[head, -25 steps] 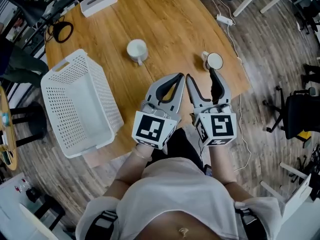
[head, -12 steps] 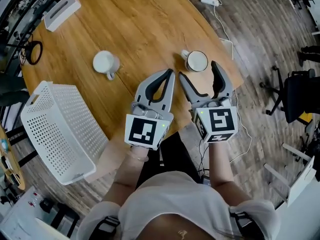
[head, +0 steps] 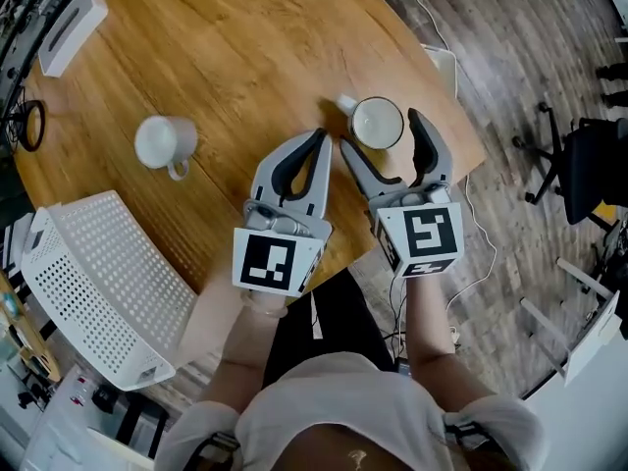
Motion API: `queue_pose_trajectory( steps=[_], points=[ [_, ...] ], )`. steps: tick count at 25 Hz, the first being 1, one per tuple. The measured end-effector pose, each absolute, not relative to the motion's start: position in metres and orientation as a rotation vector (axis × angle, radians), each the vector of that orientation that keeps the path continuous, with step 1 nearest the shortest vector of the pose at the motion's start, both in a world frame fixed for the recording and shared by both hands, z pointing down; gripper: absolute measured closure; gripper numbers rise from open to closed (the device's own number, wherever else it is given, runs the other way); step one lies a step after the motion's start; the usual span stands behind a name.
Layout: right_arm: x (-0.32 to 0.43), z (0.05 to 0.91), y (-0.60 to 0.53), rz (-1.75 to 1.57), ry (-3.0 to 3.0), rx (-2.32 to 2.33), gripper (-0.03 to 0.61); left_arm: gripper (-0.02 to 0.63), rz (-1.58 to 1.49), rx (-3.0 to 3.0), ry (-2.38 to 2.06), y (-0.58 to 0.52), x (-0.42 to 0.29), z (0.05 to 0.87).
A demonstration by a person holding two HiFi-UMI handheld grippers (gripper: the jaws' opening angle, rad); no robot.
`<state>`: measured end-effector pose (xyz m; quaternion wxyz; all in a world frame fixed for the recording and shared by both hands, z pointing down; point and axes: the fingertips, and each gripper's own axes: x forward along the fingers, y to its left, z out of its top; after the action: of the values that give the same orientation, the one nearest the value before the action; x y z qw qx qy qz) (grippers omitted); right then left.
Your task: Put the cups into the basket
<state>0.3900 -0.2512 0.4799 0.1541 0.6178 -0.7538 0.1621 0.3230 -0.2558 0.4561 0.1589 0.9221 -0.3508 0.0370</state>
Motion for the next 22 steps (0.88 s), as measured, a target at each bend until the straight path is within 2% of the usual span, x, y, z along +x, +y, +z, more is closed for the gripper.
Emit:
queue_pose_trajectory(
  steps=[5,12,22],
  points=[
    [0.400,0.505,-0.260,0.519,-2.148,1.747,0.175,0.606,0.118,2.663,-1.009,-0.265,0.325,0.474],
    [0.386,0.533,-0.259,0.566,-2.009,1.302,0.175,0.606,0.118,2.625,-1.002,-0.272,0.324,0.481],
    [0.387,0.548,-0.263,0.608,-1.879,1.130,0.176,0.606,0.095,2.574,-1.011,-0.274,0.324,0.479]
  ],
)
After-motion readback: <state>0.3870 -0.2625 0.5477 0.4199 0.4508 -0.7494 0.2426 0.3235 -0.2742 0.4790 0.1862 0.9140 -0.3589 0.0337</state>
